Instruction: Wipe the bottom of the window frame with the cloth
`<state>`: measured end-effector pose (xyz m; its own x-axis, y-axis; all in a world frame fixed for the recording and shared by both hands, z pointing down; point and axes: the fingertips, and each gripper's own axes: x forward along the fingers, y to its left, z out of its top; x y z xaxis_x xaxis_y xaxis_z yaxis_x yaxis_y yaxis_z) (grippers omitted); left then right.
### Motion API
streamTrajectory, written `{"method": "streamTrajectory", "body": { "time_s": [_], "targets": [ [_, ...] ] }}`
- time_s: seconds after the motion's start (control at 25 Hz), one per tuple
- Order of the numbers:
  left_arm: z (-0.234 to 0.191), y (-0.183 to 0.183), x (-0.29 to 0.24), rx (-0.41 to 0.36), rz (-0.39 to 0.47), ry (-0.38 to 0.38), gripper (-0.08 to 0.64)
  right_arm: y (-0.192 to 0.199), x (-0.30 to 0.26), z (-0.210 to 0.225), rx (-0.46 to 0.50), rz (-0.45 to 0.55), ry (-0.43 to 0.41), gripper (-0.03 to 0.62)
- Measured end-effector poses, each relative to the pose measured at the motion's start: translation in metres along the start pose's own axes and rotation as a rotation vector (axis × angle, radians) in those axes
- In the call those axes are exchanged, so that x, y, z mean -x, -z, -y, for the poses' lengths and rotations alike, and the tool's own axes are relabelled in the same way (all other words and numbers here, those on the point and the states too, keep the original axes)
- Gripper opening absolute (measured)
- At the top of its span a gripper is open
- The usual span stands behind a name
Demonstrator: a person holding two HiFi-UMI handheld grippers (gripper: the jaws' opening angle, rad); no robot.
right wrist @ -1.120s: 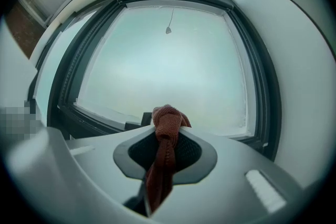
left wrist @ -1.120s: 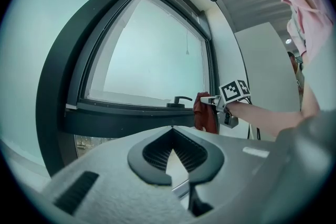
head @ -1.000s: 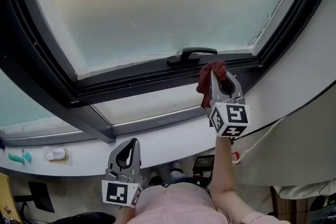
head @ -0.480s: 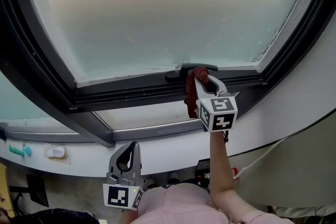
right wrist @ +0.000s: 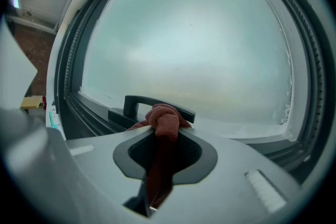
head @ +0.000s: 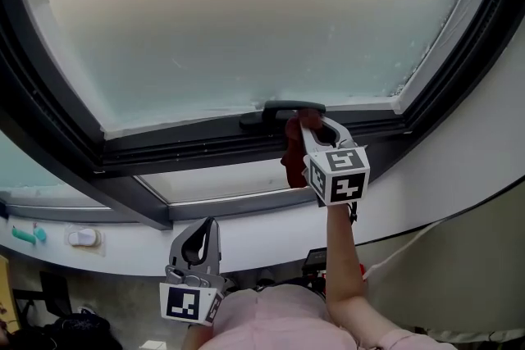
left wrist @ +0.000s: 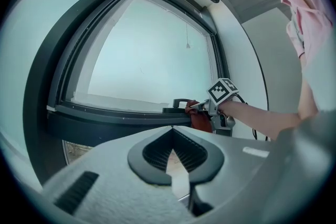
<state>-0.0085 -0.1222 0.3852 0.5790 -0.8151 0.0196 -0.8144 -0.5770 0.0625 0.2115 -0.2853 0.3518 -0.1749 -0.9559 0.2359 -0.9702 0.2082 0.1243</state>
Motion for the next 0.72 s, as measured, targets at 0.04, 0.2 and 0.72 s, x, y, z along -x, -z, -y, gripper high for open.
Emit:
{"method": "streamTrajectory", "body": {
  "time_s": [0.04,0.2,0.72],
  "targets": [
    [0.003,0.0,-0.002,-0.002,0.0,0.005,-0.002,0.0,0.0,0.0,-0.002,0.001,-0.013,0.064],
    [0.017,-0.001,-0.009,-0.01,-0.001,0.025,-0.002,0.002,0.002,0.004,0.007,-0.002,-0.031,0.064],
    [0.033,0.001,-0.013,-0.013,0.002,0.005,-0.002,0.012,0.013,0.043,-0.038,-0.008,-0.011,0.064]
  ]
}}
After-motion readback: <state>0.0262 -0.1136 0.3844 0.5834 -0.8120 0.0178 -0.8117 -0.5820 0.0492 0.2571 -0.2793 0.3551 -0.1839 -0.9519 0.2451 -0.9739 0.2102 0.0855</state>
